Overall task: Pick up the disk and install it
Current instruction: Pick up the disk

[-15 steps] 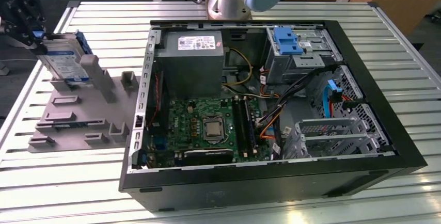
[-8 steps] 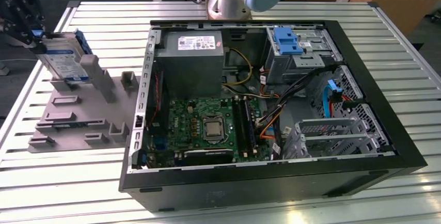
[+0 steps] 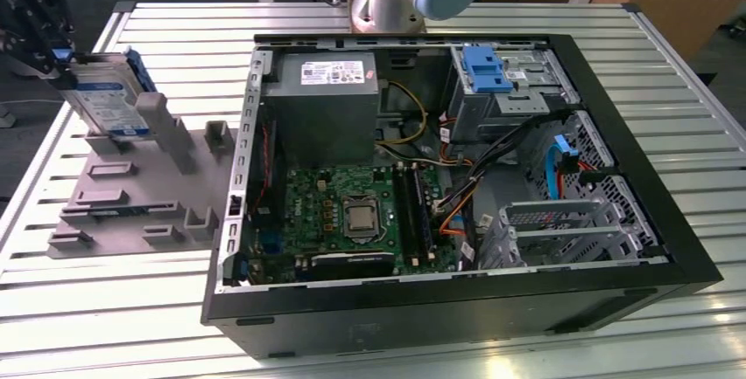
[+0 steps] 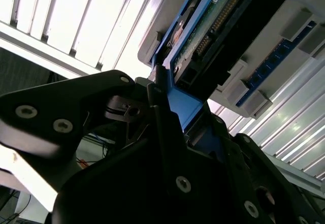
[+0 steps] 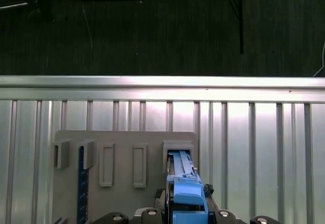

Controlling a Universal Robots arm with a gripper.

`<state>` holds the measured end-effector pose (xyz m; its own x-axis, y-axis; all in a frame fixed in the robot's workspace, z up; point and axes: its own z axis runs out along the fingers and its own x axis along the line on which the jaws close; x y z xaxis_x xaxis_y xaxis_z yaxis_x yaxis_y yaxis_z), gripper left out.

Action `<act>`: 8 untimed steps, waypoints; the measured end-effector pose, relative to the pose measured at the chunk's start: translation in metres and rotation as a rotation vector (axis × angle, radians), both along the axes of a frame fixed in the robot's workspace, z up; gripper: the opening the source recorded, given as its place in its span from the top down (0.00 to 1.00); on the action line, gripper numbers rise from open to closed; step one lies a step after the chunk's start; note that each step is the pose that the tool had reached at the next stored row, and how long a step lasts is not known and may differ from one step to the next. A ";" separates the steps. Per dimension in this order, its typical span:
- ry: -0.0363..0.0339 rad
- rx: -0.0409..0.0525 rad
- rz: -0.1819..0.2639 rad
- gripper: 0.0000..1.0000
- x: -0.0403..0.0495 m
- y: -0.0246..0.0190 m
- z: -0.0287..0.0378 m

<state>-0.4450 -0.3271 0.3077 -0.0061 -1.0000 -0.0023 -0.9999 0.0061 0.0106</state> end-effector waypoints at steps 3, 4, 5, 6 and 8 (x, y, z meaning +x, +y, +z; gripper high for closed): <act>0.0001 0.0000 0.000 0.64 0.0000 0.0000 0.0008; 0.0001 0.0000 0.000 0.64 0.0000 0.0000 0.0010; 0.0001 0.0000 0.000 0.64 0.0000 0.0000 0.0012; 0.0001 0.0000 0.000 0.64 0.0000 0.0000 0.0015; 0.0001 0.0000 0.000 0.64 0.0000 0.0000 0.0019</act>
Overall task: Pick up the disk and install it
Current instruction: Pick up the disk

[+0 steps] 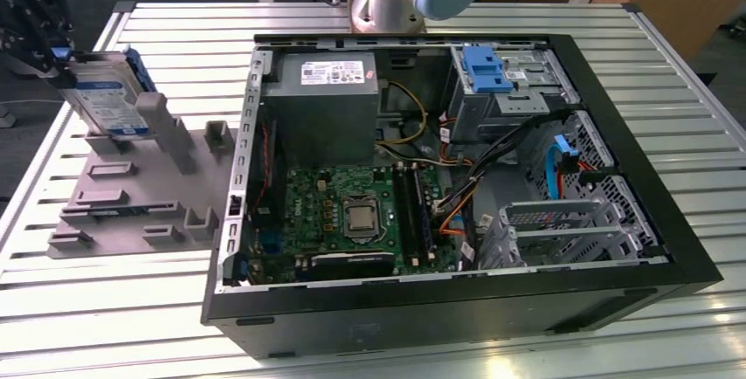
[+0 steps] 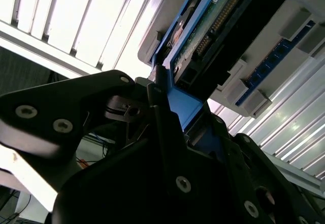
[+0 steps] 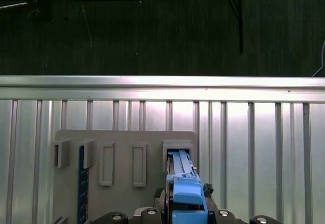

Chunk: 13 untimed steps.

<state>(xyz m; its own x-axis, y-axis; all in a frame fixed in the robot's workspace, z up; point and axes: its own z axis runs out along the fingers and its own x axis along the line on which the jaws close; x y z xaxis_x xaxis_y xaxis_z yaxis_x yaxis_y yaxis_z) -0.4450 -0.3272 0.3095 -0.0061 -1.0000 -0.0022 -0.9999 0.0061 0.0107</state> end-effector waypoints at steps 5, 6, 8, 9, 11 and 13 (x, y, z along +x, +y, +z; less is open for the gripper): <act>0.0000 0.0000 0.000 0.64 0.0000 0.0000 0.0009; 0.0001 0.0000 0.000 0.64 0.0000 0.0000 0.0011; 0.0000 0.0000 0.000 0.64 0.0000 0.0000 0.0015; 0.0000 0.0000 0.000 0.64 0.0000 0.0000 0.0017; 0.0001 0.0000 0.000 0.64 0.0000 0.0000 0.0022; 0.0002 -0.0001 0.000 0.64 0.0000 0.0000 0.0028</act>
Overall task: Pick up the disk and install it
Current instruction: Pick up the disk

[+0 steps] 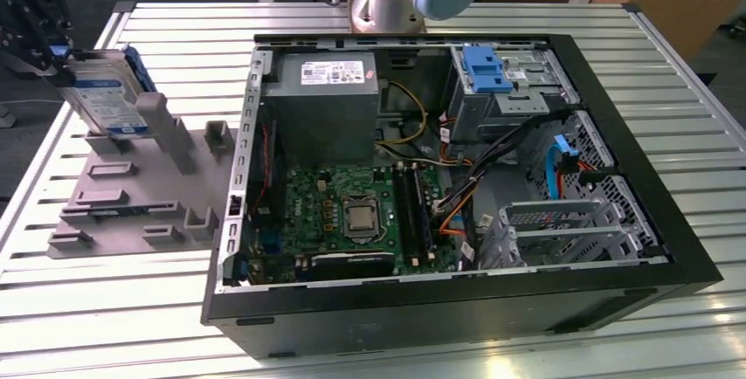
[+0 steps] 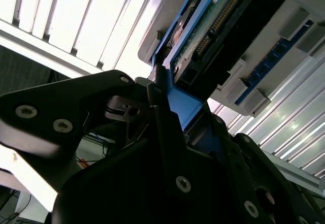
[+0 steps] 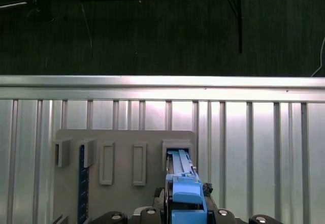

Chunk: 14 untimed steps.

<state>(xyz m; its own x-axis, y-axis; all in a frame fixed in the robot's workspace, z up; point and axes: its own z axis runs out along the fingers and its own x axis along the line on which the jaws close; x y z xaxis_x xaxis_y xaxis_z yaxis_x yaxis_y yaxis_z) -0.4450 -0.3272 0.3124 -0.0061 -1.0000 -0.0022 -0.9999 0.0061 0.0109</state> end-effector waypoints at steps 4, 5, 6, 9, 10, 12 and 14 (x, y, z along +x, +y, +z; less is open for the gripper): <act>0.0000 0.0000 0.000 0.64 0.0000 0.0000 0.0017; -0.0001 0.0000 0.000 0.64 0.0000 0.0000 0.0021; -0.0001 0.0001 0.000 0.64 0.0000 0.0000 0.0026; -0.0002 0.0000 0.000 0.64 0.0000 0.0000 0.0050; -0.0001 0.0000 0.000 0.64 0.0000 0.0000 0.0059; -0.0002 0.0001 0.000 0.64 0.0000 0.0000 0.0073; -0.0001 0.0001 0.000 0.64 0.0000 0.0000 0.0088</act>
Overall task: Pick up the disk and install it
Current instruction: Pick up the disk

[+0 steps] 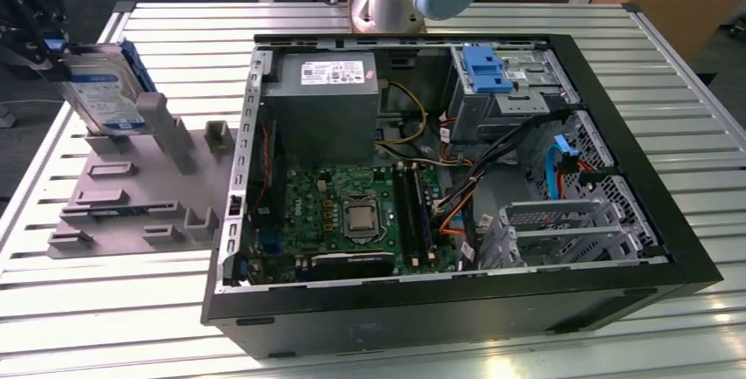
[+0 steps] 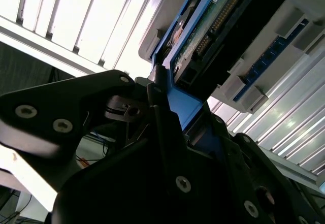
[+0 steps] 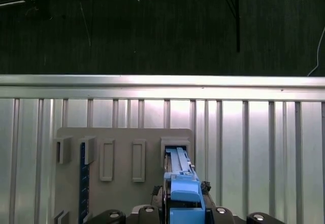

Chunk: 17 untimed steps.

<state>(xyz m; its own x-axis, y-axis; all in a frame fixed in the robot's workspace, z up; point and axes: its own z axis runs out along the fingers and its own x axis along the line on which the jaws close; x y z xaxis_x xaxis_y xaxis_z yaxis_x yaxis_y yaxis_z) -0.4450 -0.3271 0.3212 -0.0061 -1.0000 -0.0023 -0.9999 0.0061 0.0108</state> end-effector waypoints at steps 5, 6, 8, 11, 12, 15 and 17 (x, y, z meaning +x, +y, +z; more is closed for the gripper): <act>0.0000 0.0000 0.000 0.64 0.0000 0.0000 0.0031; 0.0000 0.0000 0.000 0.64 0.0000 0.0000 0.0038; -0.0001 0.0000 0.000 0.64 0.0000 0.0000 0.0048; 0.0000 0.0000 0.000 0.64 0.0000 0.0000 0.0066; 0.0000 0.0000 0.000 0.64 0.0000 0.0000 0.0073; -0.0001 0.0000 0.000 0.64 0.0000 0.0000 0.0091; -0.0001 0.0000 0.000 0.64 0.0000 0.0000 0.0101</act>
<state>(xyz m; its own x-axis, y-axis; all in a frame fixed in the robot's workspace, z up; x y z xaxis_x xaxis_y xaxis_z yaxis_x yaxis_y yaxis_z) -0.4450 -0.3272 0.3313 -0.0062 -1.0000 -0.0023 -0.9999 0.0061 0.0107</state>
